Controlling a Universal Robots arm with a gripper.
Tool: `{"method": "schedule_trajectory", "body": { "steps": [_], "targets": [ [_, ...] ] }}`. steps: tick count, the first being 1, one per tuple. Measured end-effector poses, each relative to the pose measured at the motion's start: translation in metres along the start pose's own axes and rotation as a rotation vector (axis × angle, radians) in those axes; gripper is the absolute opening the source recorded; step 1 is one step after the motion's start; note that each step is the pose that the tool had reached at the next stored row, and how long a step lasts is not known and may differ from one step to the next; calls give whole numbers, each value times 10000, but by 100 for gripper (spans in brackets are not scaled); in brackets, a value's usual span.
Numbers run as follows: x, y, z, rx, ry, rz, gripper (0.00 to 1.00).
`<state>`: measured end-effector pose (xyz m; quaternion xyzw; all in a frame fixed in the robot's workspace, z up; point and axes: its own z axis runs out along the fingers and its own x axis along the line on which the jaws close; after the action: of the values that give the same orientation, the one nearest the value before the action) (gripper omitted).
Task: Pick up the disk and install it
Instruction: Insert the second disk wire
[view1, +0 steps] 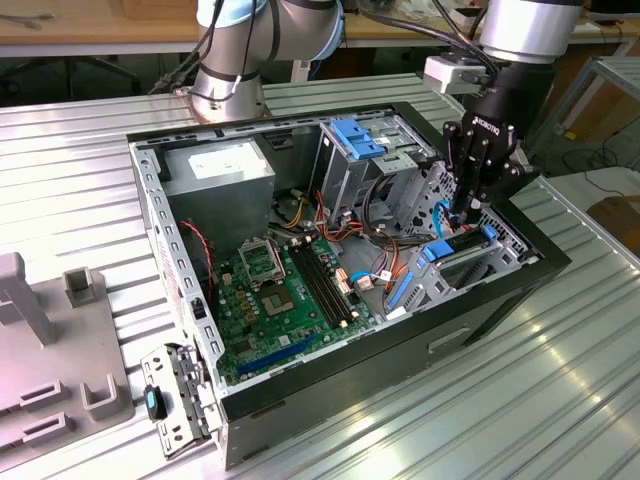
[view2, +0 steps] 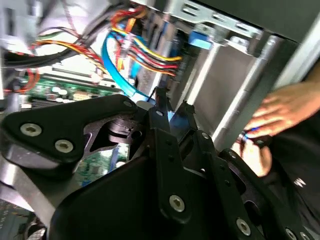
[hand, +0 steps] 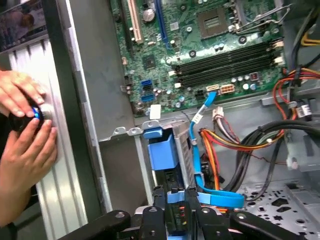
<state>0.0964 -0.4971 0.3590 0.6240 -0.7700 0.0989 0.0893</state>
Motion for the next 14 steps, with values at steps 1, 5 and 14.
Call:
{"method": "schedule_trajectory", "body": {
  "steps": [1,5,14],
  "targets": [
    [5,-2,1,-53,-219,-6,30],
    [13,-29,8,-65,-270,-5,30],
    [16,-70,12,-65,-270,-6,29]
  ]
}}
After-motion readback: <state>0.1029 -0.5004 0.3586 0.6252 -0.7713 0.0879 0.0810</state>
